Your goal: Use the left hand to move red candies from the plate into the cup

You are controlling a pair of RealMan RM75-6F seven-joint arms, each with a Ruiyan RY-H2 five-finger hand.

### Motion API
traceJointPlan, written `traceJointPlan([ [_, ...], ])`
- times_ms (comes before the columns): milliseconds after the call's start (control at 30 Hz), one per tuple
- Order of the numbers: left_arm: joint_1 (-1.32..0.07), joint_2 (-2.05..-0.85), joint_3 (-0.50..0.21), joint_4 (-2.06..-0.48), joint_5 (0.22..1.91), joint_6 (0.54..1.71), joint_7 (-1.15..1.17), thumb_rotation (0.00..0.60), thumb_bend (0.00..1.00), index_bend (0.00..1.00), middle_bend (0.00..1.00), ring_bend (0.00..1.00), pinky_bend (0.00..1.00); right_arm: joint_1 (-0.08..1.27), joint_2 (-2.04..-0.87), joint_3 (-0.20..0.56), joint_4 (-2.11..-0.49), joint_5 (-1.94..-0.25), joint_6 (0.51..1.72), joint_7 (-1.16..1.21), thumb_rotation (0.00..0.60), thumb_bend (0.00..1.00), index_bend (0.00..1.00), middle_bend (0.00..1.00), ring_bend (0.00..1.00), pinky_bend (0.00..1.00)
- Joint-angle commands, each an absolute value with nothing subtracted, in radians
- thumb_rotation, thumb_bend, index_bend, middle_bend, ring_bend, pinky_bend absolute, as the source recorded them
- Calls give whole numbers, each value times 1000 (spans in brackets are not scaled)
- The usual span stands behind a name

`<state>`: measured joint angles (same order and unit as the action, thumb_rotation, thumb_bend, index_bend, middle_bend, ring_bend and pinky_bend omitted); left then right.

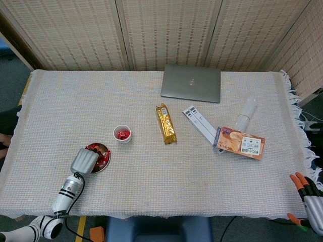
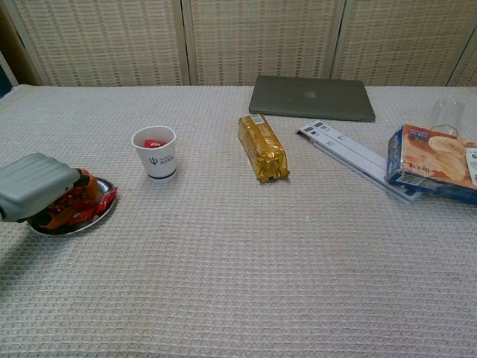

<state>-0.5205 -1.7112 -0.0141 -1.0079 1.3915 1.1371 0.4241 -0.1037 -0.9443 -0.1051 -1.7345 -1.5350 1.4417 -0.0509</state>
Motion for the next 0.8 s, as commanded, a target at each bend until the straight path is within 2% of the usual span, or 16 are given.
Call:
traceJointPlan([
  [33, -519, -1714, -17, -1004, 1395, 1141, 420, 600, 423, 579, 556, 579, 1000, -104, -944, -105, -1734, -1534, 1441, -51, 600, 43, 0, 0, 0, 268],
  [300, -517, -1716, -28, -995, 1410, 1153, 395, 600, 464, 665, 650, 637, 1000, -102, -946, -103, -1735, -1529, 1437, -54, 600, 43, 0, 0, 0, 273],
  [800, -513, -1682, -57, -1041, 1420, 1182, 378, 600, 523, 708, 692, 664, 1000, -101, -947, -101, -1735, -1525, 1436, -56, 600, 43, 0, 0, 0, 281],
])
